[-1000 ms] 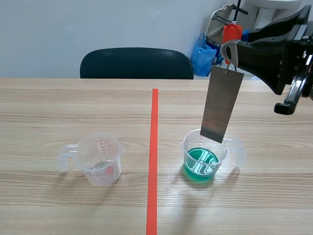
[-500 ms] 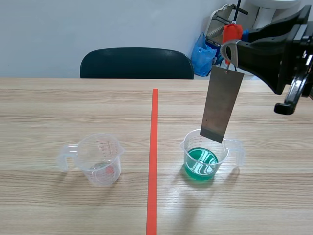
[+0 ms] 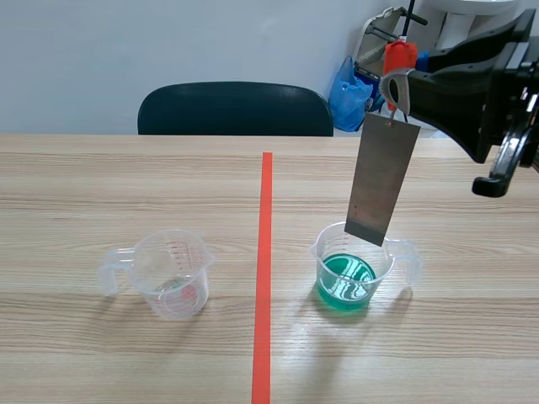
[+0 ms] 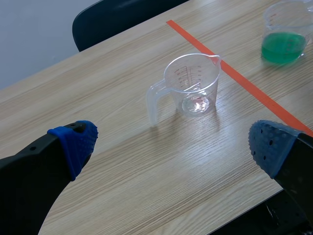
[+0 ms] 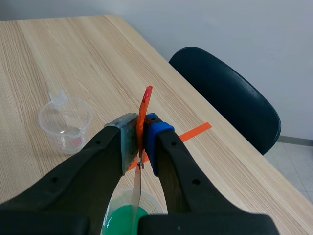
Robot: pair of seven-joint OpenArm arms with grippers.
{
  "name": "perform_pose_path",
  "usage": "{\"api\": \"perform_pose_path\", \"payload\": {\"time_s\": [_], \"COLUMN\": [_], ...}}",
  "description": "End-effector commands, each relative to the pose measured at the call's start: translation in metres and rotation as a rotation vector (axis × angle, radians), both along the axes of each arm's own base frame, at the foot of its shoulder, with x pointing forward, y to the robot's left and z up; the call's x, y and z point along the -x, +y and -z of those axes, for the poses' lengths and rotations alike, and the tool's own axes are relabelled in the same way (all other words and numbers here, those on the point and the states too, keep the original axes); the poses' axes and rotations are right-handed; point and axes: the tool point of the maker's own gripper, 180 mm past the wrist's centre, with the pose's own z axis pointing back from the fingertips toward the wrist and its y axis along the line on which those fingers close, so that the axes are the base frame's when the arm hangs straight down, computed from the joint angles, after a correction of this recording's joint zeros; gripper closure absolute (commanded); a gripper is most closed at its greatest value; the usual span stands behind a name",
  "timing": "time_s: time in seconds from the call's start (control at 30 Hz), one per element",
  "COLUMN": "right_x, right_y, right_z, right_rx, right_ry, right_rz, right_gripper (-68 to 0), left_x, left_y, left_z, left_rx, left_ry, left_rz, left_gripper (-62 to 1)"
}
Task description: Do the redox reaction experiment
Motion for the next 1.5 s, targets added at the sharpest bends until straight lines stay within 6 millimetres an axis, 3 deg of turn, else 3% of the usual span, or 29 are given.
{"api": "perform_pose_path", "payload": {"time_s": [0.0, 0.17, 0.2, 0.33, 0.47, 0.63, 0.7, 1.03, 1.27, 1.47], "right_x": [0.0, 0.0, 0.0, 0.0, 0.0, 0.0, 0.0, 0.0, 0.0, 0.0], "right_y": [0.002, 0.002, 0.002, 0.002, 0.002, 0.002, 0.002, 0.002, 0.002, 0.002], "right_z": [-0.015, -0.015, -0.015, -0.015, -0.015, -0.015, -0.015, -0.015, -0.015, -0.015], "right_rx": [-0.023, -0.023, -0.023, -0.024, -0.024, -0.024, -0.024, -0.023, -0.023, -0.023], "right_ry": [-0.042, -0.042, -0.042, -0.042, -0.042, -0.042, -0.042, -0.042, -0.042, -0.042], "right_rz": [-0.01, -0.01, -0.01, -0.01, -0.01, -0.01, -0.01, -0.01, -0.01, -0.01], "right_gripper": [-0.6, -0.6, -0.6, -0.6, -0.6, -0.6, -0.6, -0.6, -0.6, -0.6], "left_x": [-0.003, -0.006, -0.007, -0.01, -0.034, -0.065, -0.078, -0.13, -0.155, -0.167], "left_y": [-0.003, -0.01, -0.011, -0.018, -0.023, -0.043, -0.051, -0.091, -0.126, -0.166], "left_z": [-0.008, -0.012, -0.012, -0.013, -0.015, -0.012, -0.011, 0.01, 0.038, 0.05], "left_rx": [0.018, 0.03, 0.04, 0.083, 0.127, 0.147, 0.171, 0.283, 0.294, 0.34], "left_ry": [-0.034, -0.045, -0.041, -0.012, -0.016, -0.02, -0.019, 0.013, 0.071, 0.093], "left_rz": [0.011, 0.078, 0.09, 0.161, 0.229, 0.355, 0.377, 0.474, 0.542, 0.601], "left_gripper": [-62.3, -62.3, -59.8, -45.6, -35.6, -13.2, -8.5, -3.8, -3.8, -3.8]}}
